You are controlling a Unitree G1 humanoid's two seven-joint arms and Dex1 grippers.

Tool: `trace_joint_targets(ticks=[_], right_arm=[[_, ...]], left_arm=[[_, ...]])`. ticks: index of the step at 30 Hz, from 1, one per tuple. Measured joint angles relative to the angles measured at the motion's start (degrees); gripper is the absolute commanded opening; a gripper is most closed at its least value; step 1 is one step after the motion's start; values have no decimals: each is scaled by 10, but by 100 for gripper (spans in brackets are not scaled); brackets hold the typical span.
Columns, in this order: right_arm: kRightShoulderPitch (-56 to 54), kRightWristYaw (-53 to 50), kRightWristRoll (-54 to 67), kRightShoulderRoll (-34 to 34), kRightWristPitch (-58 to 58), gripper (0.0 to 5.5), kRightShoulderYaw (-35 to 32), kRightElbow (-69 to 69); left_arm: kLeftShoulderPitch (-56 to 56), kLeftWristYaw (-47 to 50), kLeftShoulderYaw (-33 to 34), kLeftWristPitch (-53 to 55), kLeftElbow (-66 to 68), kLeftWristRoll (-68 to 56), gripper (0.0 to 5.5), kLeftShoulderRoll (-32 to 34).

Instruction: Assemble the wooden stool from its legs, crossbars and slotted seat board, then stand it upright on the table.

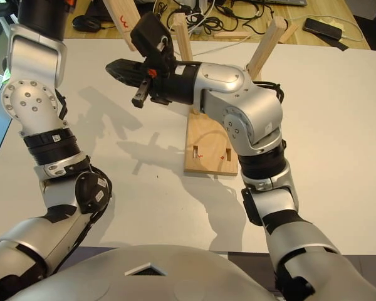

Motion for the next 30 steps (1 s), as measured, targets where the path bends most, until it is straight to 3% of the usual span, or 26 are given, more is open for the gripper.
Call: trace_joint_targets(ticks=[10, 30], right_arm=[[-34, -13, -67, 14, -49, 0, 10, 70], [-75, -36, -118, 2, -110, 0, -51, 143]], left_arm=[[18, 25, -14, 12, -33, -32, 96, -4], [35, 29, -6, 31, -46, -66, 96, 42]])
